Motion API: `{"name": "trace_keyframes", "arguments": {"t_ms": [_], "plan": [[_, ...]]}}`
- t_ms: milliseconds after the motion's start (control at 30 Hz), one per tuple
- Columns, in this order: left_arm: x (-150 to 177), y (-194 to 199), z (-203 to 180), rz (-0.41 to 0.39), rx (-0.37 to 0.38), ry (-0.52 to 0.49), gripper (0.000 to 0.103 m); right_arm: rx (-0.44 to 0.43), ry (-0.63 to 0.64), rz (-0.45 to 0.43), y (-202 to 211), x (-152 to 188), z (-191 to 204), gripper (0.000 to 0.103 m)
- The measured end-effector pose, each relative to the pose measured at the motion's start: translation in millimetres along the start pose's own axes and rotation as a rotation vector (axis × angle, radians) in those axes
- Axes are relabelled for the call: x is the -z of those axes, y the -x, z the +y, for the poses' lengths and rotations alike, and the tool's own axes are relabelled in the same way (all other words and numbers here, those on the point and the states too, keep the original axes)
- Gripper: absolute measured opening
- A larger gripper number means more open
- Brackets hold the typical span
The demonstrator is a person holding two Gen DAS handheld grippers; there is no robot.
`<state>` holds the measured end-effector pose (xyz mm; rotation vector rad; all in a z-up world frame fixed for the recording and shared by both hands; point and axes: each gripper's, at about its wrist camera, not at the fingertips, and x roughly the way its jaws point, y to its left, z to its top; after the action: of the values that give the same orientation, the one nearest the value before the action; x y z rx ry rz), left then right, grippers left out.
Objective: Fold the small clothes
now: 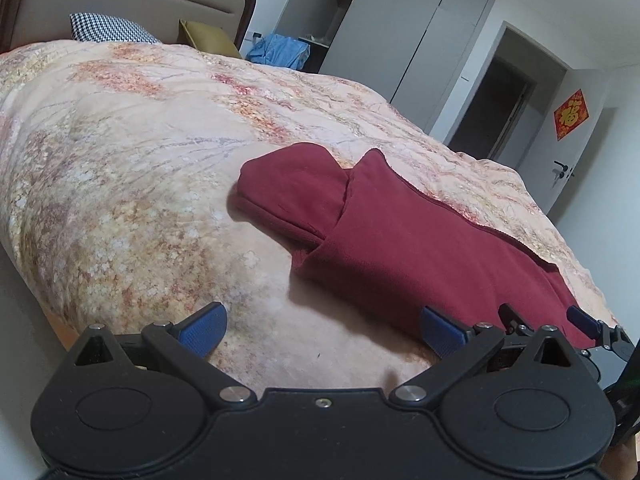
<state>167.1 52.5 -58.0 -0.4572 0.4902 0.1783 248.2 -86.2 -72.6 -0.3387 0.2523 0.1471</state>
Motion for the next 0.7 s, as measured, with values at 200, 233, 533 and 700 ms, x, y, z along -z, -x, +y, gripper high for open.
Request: {"name": "trace_keyframes", "arguments": {"t_ms": [200, 233, 533, 700], "plan": [[0.9, -0.5, -4.3, -0.008, 0.006, -0.015, 0.102, -0.045, -0.107, -0.007, 2.7, 12.0, -15.4, 0.103], [0.6, 0.1, -5.3, -0.01, 0.019, -0.014, 0.102, -0.047, -0.115, -0.008, 3.7, 13.2, -16.9, 0.103], [-10.5, -13.3, -17.1, 0.028, 0.273, 0.042, 0.102, -0.062, -0.216, 0.0, 19.6, 24.6, -25.9, 0.103], [-20.6, -50.3, -14.1, 0.056, 0.269, 0.16, 0.102, -0.103, -0.327, -0.005, 25.9, 35.6, -38.1, 0.103]]}}
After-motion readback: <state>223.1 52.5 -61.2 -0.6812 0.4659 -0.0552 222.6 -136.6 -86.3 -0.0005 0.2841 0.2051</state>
